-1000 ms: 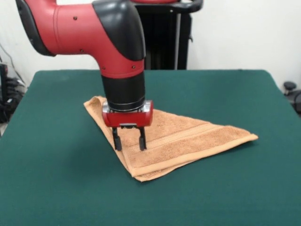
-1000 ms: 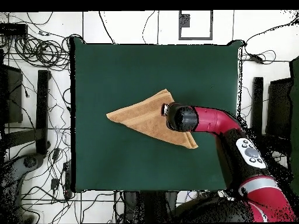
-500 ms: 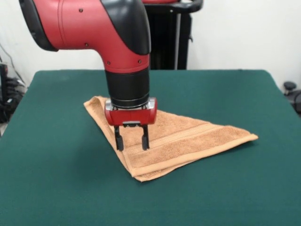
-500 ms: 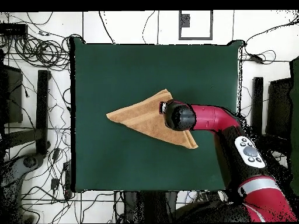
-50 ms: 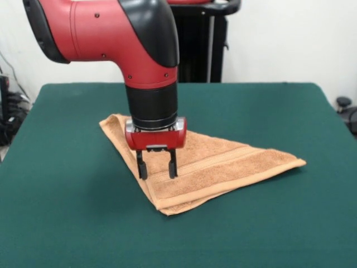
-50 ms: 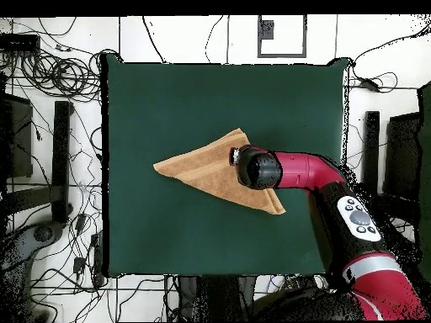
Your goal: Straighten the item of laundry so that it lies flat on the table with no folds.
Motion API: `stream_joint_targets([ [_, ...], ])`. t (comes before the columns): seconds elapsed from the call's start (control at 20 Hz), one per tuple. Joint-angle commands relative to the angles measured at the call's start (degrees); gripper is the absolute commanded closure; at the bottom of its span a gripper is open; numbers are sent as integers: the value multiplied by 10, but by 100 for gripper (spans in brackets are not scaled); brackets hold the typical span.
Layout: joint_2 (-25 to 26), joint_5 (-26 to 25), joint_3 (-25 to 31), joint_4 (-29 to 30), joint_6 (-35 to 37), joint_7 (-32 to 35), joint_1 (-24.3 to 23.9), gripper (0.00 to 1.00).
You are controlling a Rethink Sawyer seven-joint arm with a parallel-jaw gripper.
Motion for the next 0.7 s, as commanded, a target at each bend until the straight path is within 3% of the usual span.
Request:
stream_joint_targets([
  [0.05,36,-25,58,45,-10,-34,16,0],
  [0.7,33,-15,1,37,31,13,44,0],
])
